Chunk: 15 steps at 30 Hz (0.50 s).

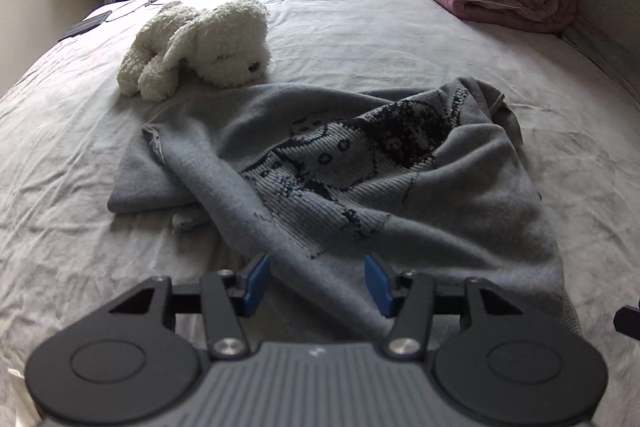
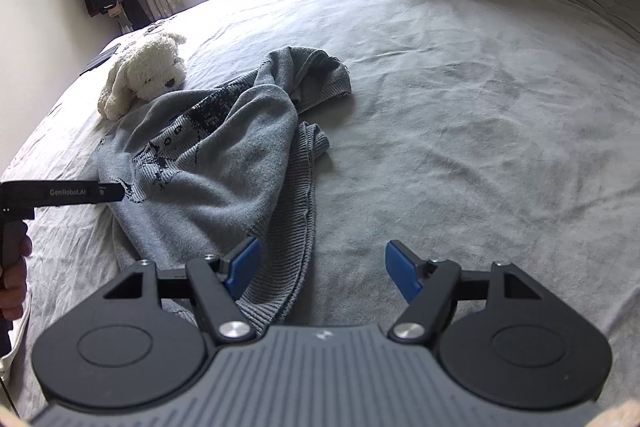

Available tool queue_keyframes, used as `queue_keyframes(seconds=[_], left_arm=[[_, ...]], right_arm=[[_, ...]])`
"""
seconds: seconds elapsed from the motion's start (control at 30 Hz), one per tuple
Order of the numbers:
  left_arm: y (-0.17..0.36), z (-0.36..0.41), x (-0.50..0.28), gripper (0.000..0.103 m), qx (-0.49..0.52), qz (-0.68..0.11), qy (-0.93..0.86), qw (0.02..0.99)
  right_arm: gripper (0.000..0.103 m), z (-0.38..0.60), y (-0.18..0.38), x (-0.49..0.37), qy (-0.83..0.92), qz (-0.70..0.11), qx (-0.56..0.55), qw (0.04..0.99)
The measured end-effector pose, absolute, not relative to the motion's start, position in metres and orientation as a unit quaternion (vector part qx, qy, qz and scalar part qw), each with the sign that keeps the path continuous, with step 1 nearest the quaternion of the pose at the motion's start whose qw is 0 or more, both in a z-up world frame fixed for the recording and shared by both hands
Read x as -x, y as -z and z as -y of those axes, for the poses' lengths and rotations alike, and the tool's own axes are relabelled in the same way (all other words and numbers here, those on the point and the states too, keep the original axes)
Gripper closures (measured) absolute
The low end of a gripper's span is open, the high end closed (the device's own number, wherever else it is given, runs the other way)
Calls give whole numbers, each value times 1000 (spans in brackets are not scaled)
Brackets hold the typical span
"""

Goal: Fold clothes
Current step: 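Drag the sweater hem with the left gripper to straighten the body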

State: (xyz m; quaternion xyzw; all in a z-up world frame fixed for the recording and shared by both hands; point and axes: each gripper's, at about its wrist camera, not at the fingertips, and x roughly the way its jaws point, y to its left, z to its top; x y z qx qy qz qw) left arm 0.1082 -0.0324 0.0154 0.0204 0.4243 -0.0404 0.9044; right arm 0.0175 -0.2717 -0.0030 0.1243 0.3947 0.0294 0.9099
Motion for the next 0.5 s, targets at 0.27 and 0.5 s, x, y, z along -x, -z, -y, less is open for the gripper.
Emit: queue_keyframes(seconds=[0.27, 0.5], left_arm=[[11, 34, -66, 42, 89, -461, 45, 882], [31, 36, -31, 43, 187, -481, 54, 855]], right_arm=[[29, 270, -4, -4, -32, -390, -131, 911], [29, 269, -10, 3, -33, -380, -127, 916]])
